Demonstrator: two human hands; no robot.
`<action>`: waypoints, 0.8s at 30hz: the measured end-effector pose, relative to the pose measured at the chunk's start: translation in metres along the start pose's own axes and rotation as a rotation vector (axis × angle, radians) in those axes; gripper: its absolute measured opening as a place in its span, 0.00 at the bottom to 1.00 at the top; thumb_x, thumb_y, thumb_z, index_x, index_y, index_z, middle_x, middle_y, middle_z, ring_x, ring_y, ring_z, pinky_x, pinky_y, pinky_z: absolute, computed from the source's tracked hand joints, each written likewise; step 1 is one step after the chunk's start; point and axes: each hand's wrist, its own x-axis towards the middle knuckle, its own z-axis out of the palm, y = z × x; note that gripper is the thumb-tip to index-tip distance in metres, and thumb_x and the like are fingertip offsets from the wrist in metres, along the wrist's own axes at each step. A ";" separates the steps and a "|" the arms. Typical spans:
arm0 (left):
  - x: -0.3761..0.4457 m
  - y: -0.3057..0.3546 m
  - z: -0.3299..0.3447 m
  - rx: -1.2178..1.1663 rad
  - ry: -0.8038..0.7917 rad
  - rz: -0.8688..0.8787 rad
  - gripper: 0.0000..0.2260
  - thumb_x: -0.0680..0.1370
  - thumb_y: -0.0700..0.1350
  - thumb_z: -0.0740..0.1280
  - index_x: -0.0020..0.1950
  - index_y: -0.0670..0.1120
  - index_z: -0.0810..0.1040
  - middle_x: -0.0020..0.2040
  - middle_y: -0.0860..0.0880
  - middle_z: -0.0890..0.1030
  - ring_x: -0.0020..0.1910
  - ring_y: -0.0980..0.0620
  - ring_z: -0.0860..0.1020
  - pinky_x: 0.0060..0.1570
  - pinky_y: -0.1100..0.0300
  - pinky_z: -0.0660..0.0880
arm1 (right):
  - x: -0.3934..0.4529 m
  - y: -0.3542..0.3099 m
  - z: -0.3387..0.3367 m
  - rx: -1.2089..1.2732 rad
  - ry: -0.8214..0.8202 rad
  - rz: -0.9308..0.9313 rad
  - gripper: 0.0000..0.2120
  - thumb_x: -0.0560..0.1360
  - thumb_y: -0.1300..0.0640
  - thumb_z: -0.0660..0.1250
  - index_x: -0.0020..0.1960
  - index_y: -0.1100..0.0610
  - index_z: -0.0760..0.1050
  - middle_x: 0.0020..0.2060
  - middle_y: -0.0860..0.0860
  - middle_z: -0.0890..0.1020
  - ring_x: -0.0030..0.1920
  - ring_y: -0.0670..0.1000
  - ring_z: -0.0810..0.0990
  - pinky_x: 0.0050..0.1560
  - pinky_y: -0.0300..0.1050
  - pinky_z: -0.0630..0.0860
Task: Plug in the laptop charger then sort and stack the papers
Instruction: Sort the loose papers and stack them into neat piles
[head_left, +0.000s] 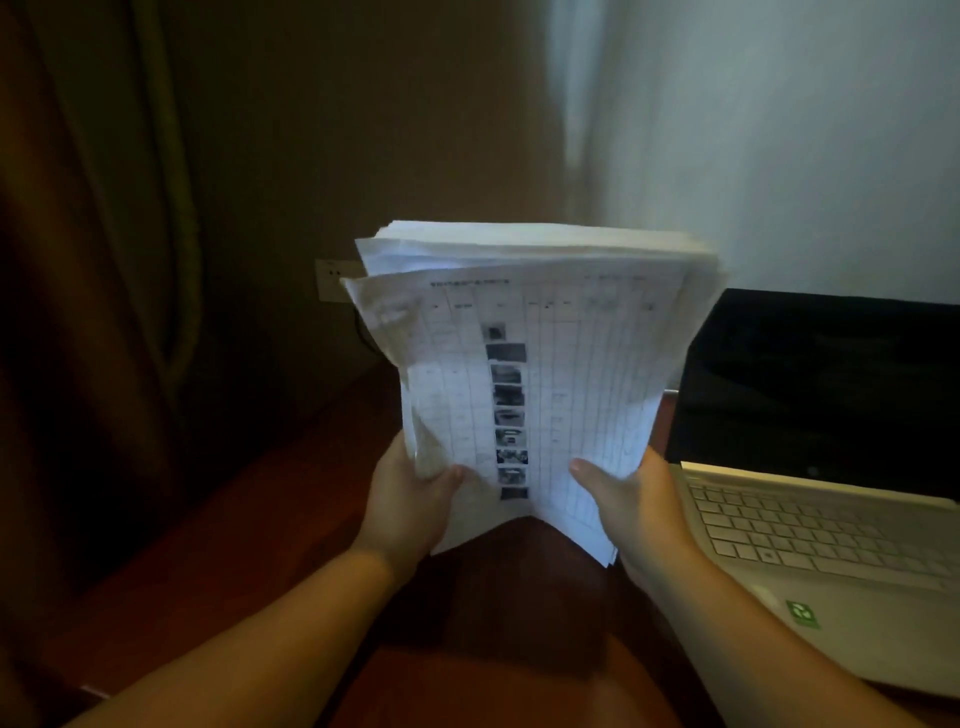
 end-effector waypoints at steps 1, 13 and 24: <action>0.001 0.003 0.000 -0.023 0.006 0.024 0.21 0.78 0.35 0.69 0.57 0.63 0.72 0.57 0.59 0.80 0.55 0.61 0.79 0.47 0.66 0.79 | 0.002 -0.001 0.000 -0.018 0.013 -0.012 0.14 0.75 0.61 0.72 0.56 0.49 0.74 0.47 0.41 0.80 0.47 0.42 0.78 0.54 0.45 0.76; 0.006 -0.003 0.002 0.119 0.099 -0.066 0.15 0.79 0.48 0.69 0.65 0.48 0.76 0.53 0.51 0.82 0.53 0.51 0.81 0.50 0.50 0.81 | 0.001 0.007 -0.001 -0.018 -0.029 -0.045 0.18 0.74 0.59 0.73 0.61 0.48 0.74 0.48 0.40 0.81 0.45 0.36 0.80 0.48 0.35 0.75; 0.008 0.015 0.004 0.097 0.112 0.142 0.24 0.80 0.43 0.67 0.73 0.54 0.63 0.55 0.64 0.74 0.53 0.63 0.75 0.52 0.59 0.78 | -0.005 0.005 -0.001 0.024 -0.032 -0.093 0.10 0.77 0.56 0.70 0.53 0.43 0.75 0.46 0.36 0.82 0.49 0.39 0.81 0.47 0.37 0.76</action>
